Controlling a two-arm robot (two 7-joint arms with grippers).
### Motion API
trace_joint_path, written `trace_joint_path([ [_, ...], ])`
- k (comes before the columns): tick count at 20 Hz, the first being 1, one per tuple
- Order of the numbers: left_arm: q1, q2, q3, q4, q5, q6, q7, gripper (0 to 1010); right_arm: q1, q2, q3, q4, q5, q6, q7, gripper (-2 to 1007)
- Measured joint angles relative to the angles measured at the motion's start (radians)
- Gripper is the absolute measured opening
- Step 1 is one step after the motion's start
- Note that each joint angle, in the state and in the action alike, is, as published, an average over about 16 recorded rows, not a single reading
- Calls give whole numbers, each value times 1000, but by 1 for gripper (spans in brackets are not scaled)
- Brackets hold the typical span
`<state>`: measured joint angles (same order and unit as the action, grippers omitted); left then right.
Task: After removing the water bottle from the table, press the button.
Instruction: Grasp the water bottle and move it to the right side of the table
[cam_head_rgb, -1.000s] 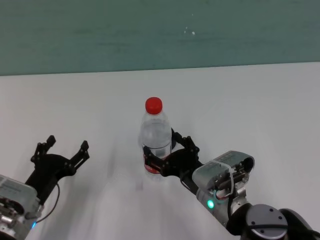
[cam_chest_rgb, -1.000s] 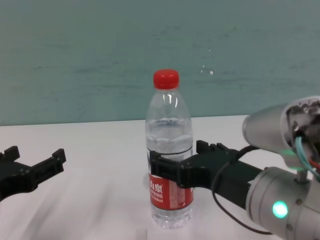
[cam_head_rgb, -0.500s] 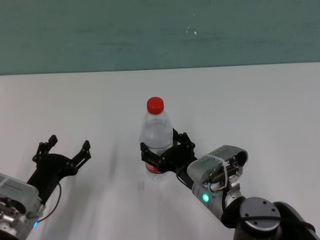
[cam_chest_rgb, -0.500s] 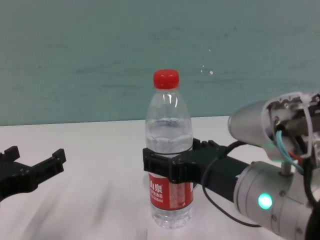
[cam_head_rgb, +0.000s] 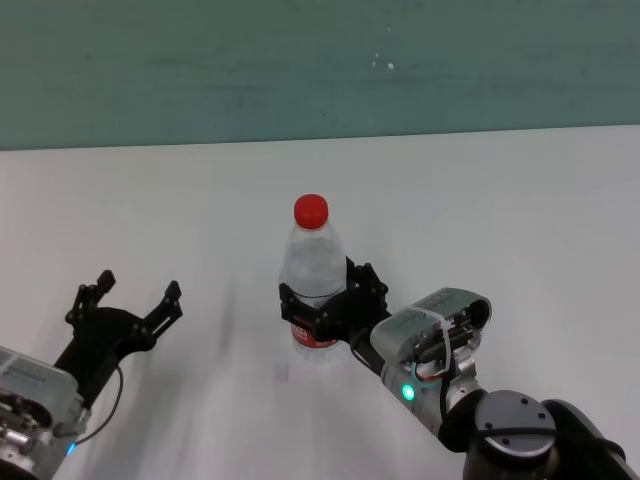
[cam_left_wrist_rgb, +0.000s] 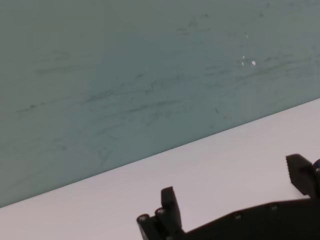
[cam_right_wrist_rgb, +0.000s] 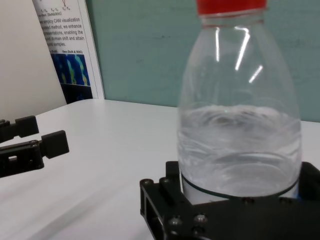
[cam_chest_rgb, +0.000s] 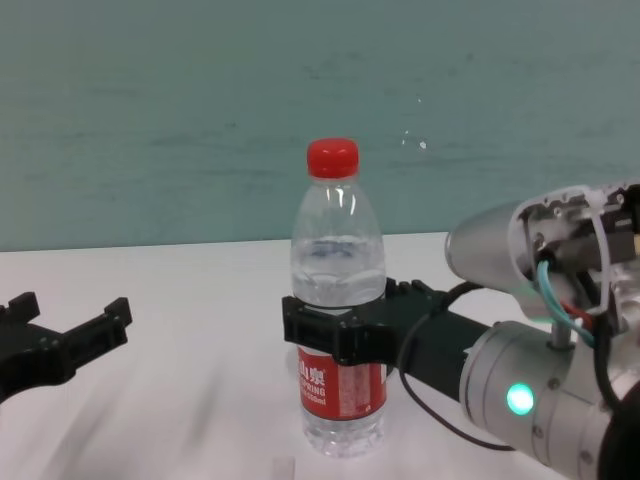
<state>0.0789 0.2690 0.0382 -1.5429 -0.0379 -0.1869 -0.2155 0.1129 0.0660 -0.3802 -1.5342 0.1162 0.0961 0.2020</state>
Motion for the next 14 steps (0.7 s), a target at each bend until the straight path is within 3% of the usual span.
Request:
trace_joint_path([
  [14, 0, 0, 0, 0, 0, 0, 0, 1003, 0, 0, 0, 0, 1, -1, 0, 858],
])
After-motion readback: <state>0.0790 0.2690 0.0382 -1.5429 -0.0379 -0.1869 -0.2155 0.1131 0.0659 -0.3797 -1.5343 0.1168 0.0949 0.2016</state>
